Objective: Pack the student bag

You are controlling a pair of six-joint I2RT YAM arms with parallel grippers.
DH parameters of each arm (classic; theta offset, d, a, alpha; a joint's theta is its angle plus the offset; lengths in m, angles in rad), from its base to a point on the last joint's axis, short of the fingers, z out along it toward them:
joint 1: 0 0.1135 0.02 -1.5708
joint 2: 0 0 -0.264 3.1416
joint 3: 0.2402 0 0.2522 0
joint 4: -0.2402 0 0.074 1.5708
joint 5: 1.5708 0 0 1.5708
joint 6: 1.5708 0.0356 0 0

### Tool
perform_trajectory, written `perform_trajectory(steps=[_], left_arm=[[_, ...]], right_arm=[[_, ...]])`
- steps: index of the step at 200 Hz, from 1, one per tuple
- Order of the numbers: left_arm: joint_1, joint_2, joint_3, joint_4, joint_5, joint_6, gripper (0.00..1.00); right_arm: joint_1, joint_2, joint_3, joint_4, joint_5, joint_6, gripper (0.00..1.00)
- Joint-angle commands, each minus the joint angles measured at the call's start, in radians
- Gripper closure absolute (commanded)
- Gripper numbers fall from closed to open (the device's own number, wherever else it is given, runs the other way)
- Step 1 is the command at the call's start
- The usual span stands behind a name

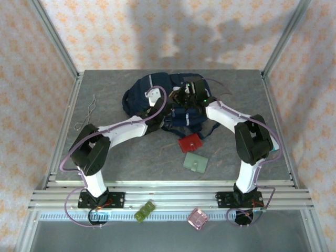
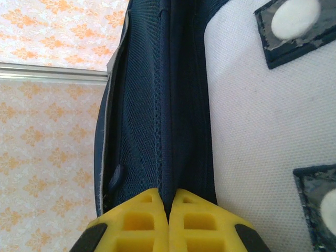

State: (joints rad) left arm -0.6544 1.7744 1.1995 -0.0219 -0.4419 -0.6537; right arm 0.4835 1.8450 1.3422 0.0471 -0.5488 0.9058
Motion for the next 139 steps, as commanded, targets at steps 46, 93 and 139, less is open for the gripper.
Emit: perform_trajectory(steps=[46,93,139], left_arm=[[0.057,-0.024,-0.024,-0.043,0.075,0.097,1.0],[0.172,-0.075,0.081,-0.302,0.3,0.195,1.0],[0.19,-0.03,0.212,-0.483,0.332,0.297,1.0]], right_arm=[[0.02,-0.031,0.104,0.046,-0.126,-0.064,1.0],[0.004,0.035,0.143,-0.137,-0.057,-0.211,1.0],[0.003,0.043,0.119,-0.153,-0.035,-0.233,1.0]])
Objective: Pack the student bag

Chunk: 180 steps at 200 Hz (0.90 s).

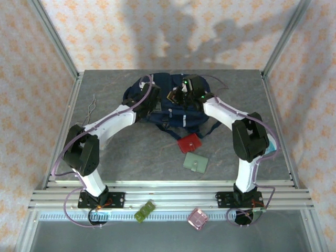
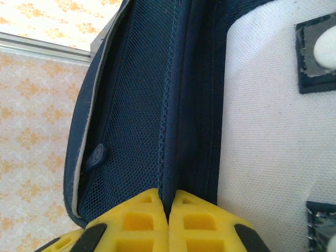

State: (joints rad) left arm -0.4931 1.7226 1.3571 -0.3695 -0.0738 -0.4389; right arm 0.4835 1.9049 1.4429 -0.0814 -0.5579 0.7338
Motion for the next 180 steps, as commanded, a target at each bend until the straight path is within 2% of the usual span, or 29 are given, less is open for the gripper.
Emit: perform_trajectory(steps=[1,31,59,72,91,113,135,157,180], left_arm=[[0.029,0.022,0.054,-0.135,-0.04,0.083,1.0],[0.03,0.015,0.038,-0.152,-0.153,0.118,1.0],[0.022,-0.001,0.011,-0.109,-0.101,0.15,1.0],[0.014,-0.01,-0.024,-0.06,-0.08,0.146,0.87],[0.007,-0.026,-0.084,0.031,-0.077,0.139,0.74],[-0.003,-0.052,-0.153,0.133,-0.081,0.13,0.73],[-0.014,-0.082,-0.219,0.233,-0.096,0.131,0.78],[-0.02,-0.104,-0.262,0.297,-0.109,0.14,1.0],[-0.02,-0.098,-0.243,0.236,-0.149,0.147,1.0]], right_arm=[[0.003,-0.018,0.018,-0.025,-0.025,-0.061,1.0],[-0.003,-0.034,0.004,-0.028,-0.01,-0.071,1.0],[-0.003,-0.032,0.004,-0.021,-0.027,-0.063,1.0],[-0.003,-0.031,-0.001,-0.012,-0.036,-0.055,1.0],[-0.004,-0.039,-0.014,0.003,-0.04,-0.043,1.0],[-0.003,-0.046,-0.022,0.016,-0.048,-0.031,1.0],[-0.002,-0.052,-0.021,0.021,-0.046,-0.028,1.0],[-0.002,-0.055,-0.022,0.021,-0.04,-0.028,1.0],[-0.003,-0.053,-0.022,0.008,-0.023,-0.044,1.0]])
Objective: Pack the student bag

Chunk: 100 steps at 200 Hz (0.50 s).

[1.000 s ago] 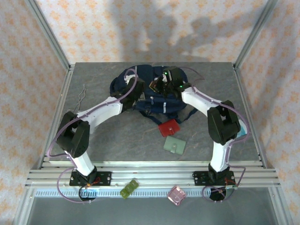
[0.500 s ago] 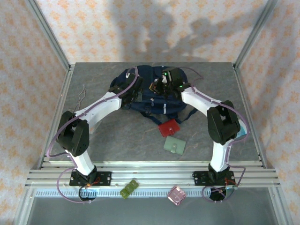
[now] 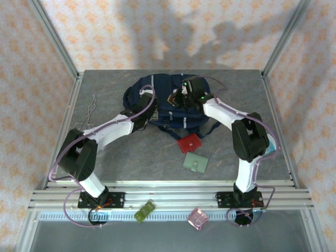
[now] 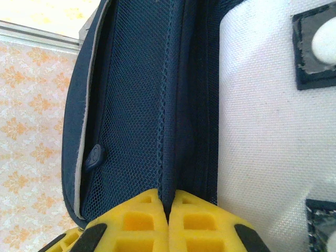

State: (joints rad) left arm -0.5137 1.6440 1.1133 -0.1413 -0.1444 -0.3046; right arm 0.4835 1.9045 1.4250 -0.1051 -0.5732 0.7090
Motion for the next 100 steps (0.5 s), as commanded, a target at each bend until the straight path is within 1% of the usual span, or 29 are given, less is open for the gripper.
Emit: perform_trajectory(steps=[1,30,59,81,100], left_arm=[[0.0,-0.019,0.002,0.004,-0.081,0.013,1.0],[0.03,-0.011,0.031,-0.12,-0.176,0.022,1.0],[0.087,-0.043,0.015,-0.133,-0.219,0.024,1.0],[0.113,-0.056,0.017,-0.137,-0.214,0.025,1.0],[0.111,-0.064,0.009,-0.143,-0.16,0.027,1.0]], right_arm=[[-0.003,-0.053,-0.005,0.031,-0.006,-0.02,1.0],[-0.012,-0.053,-0.013,-0.005,0.038,-0.057,1.0],[-0.025,-0.067,-0.049,-0.016,0.067,-0.075,1.0],[-0.025,-0.071,-0.068,-0.015,0.078,-0.087,1.0],[-0.025,-0.055,-0.055,-0.024,0.093,-0.099,1.0]])
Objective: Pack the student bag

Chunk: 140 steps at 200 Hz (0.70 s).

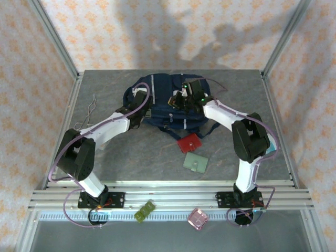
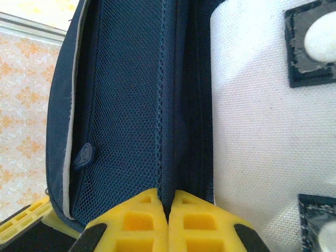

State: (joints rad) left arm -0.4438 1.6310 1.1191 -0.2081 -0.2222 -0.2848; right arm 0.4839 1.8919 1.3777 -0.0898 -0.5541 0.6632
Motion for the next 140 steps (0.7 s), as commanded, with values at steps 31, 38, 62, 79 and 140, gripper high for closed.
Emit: perform_trajectory(steps=[31,38,62,79,140], left_arm=[[0.009,-0.11,-0.067,-0.071,-0.042,0.008,1.0],[-0.002,-0.128,-0.086,-0.07,-0.028,0.006,1.0],[-0.054,-0.181,-0.139,-0.078,0.002,-0.004,1.0],[-0.089,-0.204,-0.166,-0.072,0.041,-0.026,1.0],[-0.219,-0.115,-0.098,0.102,0.196,-0.101,1.0]], right_arm=[[-0.027,0.009,0.09,-0.096,0.136,-0.094,1.0],[-0.027,0.026,0.125,-0.112,0.146,-0.105,1.0],[-0.027,0.099,0.254,-0.171,0.196,-0.139,1.0],[-0.029,0.152,0.341,-0.204,0.228,-0.157,1.0],[-0.068,0.279,0.554,-0.311,0.261,-0.158,1.0]])
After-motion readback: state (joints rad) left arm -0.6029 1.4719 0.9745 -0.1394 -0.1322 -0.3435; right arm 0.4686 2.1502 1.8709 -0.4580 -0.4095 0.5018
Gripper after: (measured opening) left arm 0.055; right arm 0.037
